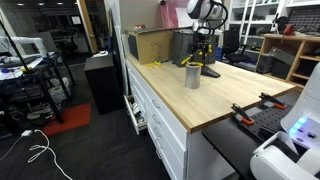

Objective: Pick up the yellow and black object to the left of the silver cylindrical holder and put it back it in silver cylindrical holder, pick up the yellow and black object to the right of the silver cylindrical holder and stand it in the black stand

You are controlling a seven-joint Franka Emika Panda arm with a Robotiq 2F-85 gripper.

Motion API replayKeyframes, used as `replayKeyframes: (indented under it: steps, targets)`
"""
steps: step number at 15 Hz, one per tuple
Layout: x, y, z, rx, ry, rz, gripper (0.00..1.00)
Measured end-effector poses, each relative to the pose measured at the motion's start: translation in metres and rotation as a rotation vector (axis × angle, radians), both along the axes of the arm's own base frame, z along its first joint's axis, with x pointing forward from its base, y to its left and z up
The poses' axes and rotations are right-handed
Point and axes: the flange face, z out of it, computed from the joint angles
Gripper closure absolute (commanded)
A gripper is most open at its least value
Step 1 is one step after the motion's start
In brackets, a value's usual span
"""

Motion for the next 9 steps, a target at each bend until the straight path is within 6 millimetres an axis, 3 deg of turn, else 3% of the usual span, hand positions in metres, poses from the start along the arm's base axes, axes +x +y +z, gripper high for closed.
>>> replayKeyframes:
  steps: [2,3,5,9]
  targets:
    - [0.001,-0.001,-0.007,-0.011,0.001,0.008,0.0]
    - [0.001,-0.001,-0.011,-0.015,0.001,0.011,0.25]
    - [0.002,-0.001,-0.017,-0.018,-0.002,0.012,0.34]
    - [0.002,-0.001,-0.024,-0.021,-0.002,0.013,0.66]
